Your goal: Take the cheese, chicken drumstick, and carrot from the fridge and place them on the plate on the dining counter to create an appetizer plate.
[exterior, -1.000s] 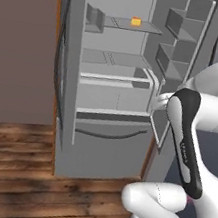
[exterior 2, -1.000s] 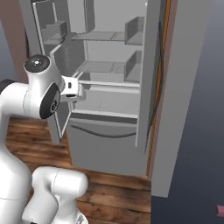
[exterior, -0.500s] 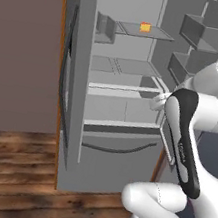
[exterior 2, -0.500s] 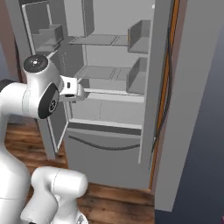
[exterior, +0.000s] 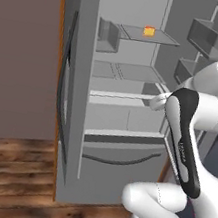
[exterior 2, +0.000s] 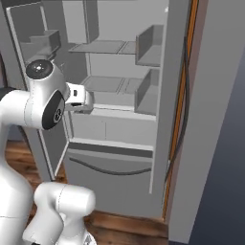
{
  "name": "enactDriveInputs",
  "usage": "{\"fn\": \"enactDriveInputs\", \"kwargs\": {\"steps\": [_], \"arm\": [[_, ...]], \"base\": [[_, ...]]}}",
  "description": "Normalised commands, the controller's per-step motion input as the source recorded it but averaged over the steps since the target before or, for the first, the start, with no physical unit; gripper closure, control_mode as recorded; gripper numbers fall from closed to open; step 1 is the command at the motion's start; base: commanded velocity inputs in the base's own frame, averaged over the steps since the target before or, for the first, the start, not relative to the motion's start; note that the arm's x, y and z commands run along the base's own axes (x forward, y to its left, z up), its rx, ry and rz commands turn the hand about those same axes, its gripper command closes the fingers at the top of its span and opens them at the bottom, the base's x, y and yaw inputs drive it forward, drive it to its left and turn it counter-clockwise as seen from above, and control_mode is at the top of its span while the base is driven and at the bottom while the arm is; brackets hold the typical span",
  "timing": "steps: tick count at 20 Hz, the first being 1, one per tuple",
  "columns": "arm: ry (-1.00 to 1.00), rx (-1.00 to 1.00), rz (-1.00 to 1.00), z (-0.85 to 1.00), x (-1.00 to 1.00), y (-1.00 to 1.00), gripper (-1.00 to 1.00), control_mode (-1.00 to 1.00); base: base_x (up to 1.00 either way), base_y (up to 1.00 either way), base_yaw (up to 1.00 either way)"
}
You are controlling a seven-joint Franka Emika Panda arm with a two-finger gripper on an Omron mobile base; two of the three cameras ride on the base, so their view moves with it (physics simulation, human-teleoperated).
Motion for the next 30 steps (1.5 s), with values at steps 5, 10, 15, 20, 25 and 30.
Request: {"fn": "enactDriveInputs", "kwargs": {"steps": [5, 10, 15, 20, 25, 30], "arm": [[0.00, 0.00, 0.00, 0.00, 0.00, 0.00, -1.00, 1.00], [0.00, 0.00, 0.00, 0.00, 0.00, 0.00, -1.00, 1.00], [0.00, 0.00, 0.00, 0.00, 0.00, 0.00, -1.00, 1.00], [0.00, 0.00, 0.00, 0.00, 0.00, 0.00, -1.00, 1.00], [0.00, 0.00, 0.00, 0.00, 0.00, 0.00, -1.00, 1.00], [0.00, 0.00, 0.00, 0.00, 0.00, 0.00, -1.00, 1.00]], "base": [[0.48, -0.07, -0.07], [0.46, -0.15, -0.13], [0.44, -0.06, -0.14], [0.44, 0.00, -0.14], [0.52, 0.02, -0.11], [0.62, 0.00, -0.09]]}}
